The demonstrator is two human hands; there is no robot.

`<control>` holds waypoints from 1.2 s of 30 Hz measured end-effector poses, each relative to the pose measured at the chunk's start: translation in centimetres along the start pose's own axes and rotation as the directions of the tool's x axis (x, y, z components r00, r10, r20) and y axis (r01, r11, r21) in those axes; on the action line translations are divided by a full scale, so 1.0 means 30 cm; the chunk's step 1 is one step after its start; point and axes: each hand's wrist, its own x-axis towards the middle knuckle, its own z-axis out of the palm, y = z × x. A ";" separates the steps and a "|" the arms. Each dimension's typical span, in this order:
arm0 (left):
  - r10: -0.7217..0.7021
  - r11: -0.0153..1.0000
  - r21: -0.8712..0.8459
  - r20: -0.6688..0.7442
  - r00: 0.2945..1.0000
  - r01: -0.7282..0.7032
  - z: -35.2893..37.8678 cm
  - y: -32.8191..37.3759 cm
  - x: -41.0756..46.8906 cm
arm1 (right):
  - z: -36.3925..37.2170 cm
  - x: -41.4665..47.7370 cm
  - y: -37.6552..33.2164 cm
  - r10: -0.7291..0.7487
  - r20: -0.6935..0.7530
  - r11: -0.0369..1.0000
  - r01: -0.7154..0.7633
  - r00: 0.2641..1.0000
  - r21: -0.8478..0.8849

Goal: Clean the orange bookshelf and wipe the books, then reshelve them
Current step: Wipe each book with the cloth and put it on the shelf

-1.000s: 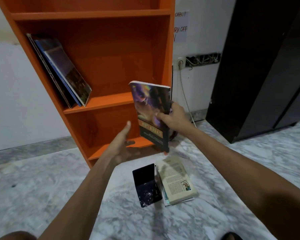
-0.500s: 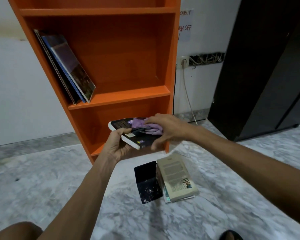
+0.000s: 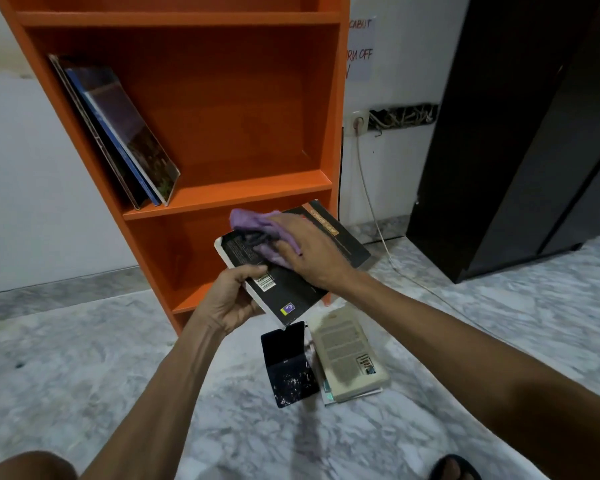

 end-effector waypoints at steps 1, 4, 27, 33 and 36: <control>0.000 1.000 0.027 -0.001 1.000 0.000 -0.006 0.002 -0.001 | -0.007 0.001 0.018 0.056 -0.050 0.998 -0.054 0.997 0.033; 0.024 0.998 0.063 -0.018 1.000 -0.023 -0.018 0.003 -0.007 | -0.029 0.019 0.108 0.293 -0.117 0.955 -0.296 0.949 -0.016; 0.207 0.970 0.128 0.016 0.978 -0.207 0.045 0.088 -0.076 | -0.070 0.101 0.009 0.192 -0.049 0.980 -0.189 0.980 0.060; 0.235 0.971 0.039 0.051 0.971 -0.237 0.036 0.127 -0.112 | -0.127 0.038 0.124 0.499 -0.012 0.864 -0.496 0.867 0.085; 0.244 0.970 0.006 0.029 0.969 -0.245 0.023 0.136 -0.128 | -0.125 -0.025 0.182 0.655 -0.053 0.755 -0.650 0.754 0.083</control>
